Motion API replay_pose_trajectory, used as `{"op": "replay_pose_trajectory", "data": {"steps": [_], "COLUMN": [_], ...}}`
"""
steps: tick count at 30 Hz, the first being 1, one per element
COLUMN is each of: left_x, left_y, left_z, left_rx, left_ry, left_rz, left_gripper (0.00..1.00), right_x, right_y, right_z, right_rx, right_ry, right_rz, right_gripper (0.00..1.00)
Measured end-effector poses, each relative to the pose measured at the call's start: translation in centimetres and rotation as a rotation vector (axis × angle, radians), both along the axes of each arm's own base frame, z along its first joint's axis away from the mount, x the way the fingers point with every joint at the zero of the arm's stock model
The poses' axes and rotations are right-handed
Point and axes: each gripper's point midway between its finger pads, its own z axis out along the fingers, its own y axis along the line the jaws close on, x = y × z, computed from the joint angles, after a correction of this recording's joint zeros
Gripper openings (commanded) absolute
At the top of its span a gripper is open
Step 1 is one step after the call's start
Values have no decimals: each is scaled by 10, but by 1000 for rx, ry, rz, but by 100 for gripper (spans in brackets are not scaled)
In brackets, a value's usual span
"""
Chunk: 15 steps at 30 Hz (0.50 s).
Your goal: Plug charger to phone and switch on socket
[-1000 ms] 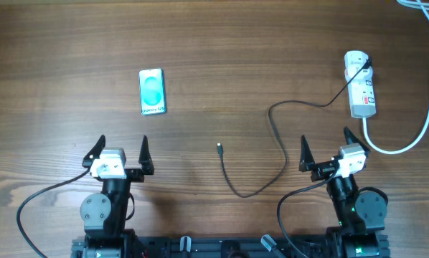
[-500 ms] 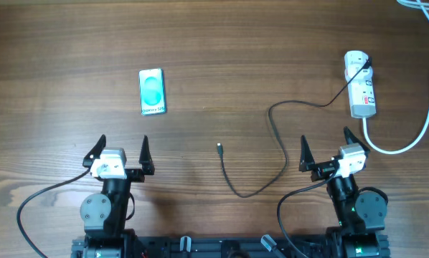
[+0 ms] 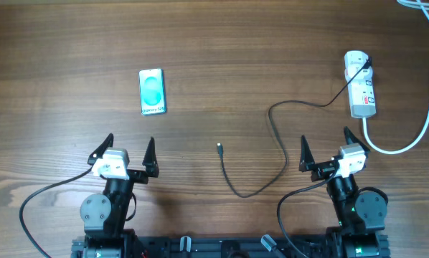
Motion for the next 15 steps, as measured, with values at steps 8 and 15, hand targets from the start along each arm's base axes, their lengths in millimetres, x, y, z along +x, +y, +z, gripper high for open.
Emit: {"op": "replay_pose_trajectory", "data": {"steps": [8, 15], "left_x": [-8, -13], "left_y": [-1, -2], "left_z": [0, 62], "left_rx": [-57, -66], "left_ry": [89, 174], "left_rz": [-2, -3], "left_gripper": [100, 100], "right_x": [0, 0], "right_y": [0, 0], "right_z": [0, 0], "right_rx": [0, 0], "right_ry": [0, 1], "right_rz": [0, 0], "right_gripper": [100, 100]}}
